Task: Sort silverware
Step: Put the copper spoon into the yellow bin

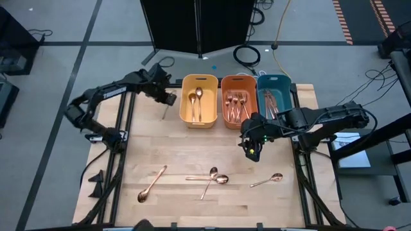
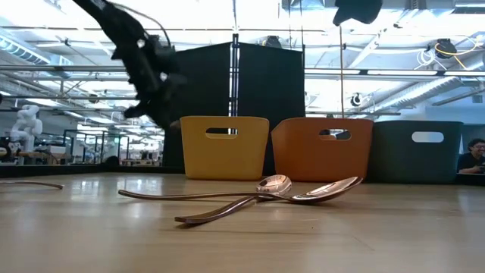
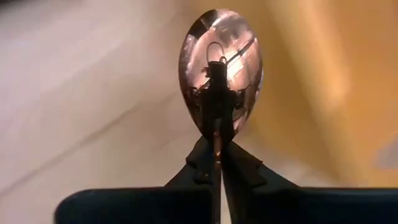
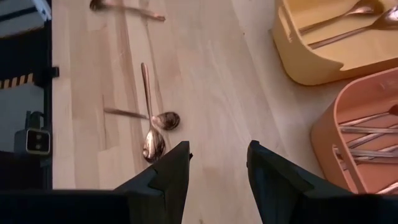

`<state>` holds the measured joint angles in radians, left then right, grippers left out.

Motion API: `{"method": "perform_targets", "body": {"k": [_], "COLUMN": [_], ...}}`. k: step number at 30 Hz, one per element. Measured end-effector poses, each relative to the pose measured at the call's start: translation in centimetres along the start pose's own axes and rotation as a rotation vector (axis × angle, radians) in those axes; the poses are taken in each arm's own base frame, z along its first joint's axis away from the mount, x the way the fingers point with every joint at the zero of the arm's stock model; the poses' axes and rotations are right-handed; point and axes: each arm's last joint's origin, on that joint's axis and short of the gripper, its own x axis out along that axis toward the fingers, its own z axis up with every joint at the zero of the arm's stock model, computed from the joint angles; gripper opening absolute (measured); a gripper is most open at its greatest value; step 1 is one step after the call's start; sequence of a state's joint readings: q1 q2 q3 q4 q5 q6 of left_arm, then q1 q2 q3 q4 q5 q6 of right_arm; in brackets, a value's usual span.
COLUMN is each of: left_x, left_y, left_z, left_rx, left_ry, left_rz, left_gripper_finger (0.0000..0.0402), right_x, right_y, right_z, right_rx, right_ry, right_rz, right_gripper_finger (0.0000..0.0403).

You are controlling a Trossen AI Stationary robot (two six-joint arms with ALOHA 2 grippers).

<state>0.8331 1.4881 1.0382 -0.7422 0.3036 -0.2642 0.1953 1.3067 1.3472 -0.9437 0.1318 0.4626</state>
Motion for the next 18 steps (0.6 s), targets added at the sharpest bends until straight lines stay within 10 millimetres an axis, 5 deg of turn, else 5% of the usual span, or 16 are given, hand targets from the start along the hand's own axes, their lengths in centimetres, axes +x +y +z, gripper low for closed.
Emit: {"method": "perform_targets", "body": {"k": [10,18], "left_x": [-4.2,-3.6], "left_y": [-6.8,-12.3], "left_z": [0.7,1.8], "left_rx": [0.047,-0.023], "left_ry": [-0.354,-0.503], "left_rz": [-0.371,-0.683], "left_gripper_finger": [0.0008,0.0008], "right_x": [0.1,0.1], "right_y": [-0.9,-1.0], "right_z": [1.3,1.4], "right_rx": [0.106,0.106], "right_ry": [-0.083,-0.094], "right_rz": [0.007,-0.009], "right_gripper_finger": [0.0148,0.0148]}}
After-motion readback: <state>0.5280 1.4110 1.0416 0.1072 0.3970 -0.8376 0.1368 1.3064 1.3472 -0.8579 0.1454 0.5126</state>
